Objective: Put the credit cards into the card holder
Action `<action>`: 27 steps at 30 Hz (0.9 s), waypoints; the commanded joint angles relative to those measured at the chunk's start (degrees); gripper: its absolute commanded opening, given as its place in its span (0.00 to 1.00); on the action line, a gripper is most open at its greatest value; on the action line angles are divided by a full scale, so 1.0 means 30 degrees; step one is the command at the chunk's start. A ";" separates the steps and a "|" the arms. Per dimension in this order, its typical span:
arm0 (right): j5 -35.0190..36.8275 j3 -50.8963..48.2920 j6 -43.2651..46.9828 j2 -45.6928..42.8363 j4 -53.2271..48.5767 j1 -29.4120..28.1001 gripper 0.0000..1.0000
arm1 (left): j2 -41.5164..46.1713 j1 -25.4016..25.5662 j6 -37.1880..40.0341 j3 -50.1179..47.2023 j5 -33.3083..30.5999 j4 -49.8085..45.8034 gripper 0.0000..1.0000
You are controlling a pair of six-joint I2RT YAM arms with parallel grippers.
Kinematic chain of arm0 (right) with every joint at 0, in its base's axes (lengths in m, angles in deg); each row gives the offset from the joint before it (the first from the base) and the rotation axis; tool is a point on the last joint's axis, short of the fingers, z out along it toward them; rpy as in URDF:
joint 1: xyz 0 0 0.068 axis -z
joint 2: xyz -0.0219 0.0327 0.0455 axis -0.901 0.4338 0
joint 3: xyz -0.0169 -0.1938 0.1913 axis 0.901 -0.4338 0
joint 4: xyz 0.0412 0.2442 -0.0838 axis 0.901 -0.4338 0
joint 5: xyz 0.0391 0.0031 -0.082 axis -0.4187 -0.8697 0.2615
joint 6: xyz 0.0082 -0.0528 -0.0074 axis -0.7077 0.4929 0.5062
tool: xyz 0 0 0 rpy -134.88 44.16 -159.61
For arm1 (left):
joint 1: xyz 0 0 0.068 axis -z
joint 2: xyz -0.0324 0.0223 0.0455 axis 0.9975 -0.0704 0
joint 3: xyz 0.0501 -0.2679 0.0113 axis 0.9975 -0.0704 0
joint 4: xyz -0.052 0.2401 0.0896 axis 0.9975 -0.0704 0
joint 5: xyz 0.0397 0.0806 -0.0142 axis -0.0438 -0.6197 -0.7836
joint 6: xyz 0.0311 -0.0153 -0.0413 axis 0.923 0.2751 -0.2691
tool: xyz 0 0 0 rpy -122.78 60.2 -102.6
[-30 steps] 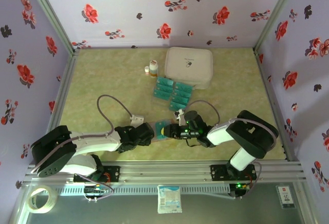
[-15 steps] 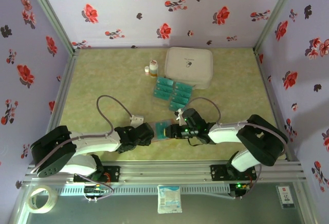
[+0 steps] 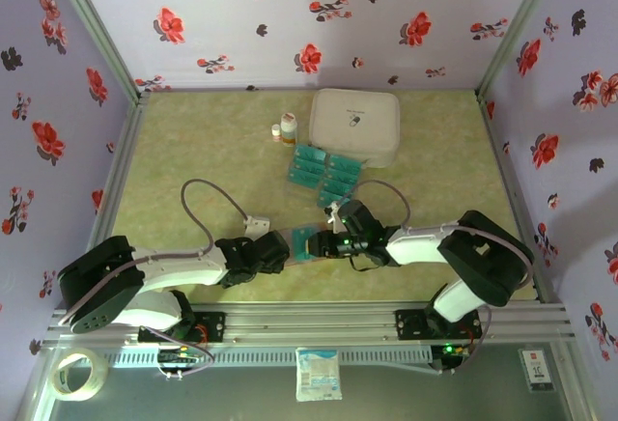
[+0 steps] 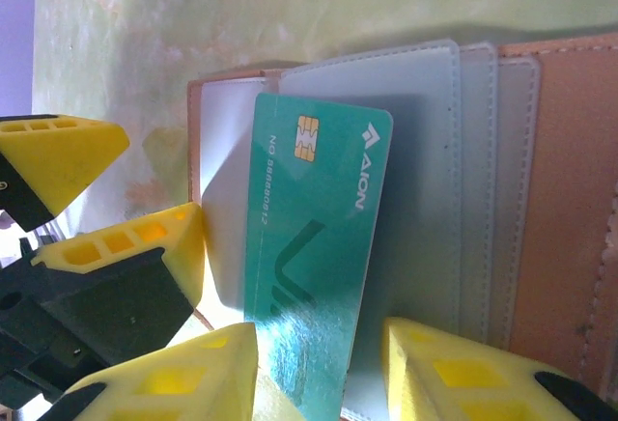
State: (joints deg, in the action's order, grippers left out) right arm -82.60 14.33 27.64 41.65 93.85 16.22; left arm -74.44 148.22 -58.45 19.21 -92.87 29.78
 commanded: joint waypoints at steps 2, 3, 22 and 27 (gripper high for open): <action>-0.0046 0.0556 0.0366 0.0689 -0.0133 -0.0301 0.37 | -0.1026 -0.0128 -0.0170 -0.0869 0.0012 -0.0193 1.00; -0.0068 0.0558 0.0394 0.0710 -0.0137 -0.0319 0.37 | -0.1046 -0.0128 -0.0165 -0.0869 0.0028 -0.0197 1.00; 0.0617 0.1015 0.1395 -0.1176 -0.2844 -0.0063 0.40 | 0.0670 -0.0223 -0.0635 -0.0869 -0.0718 -0.2017 1.00; 0.0700 0.1260 0.1530 -0.0996 -0.3048 0.0018 0.40 | 0.0586 -0.0238 -0.0585 -0.0868 -0.0726 -0.2002 1.00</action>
State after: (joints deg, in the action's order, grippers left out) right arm -81.83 16.47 30.87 38.33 85.56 16.02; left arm -72.23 148.16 -59.94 18.09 -93.31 29.17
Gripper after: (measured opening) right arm 0.398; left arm 0.997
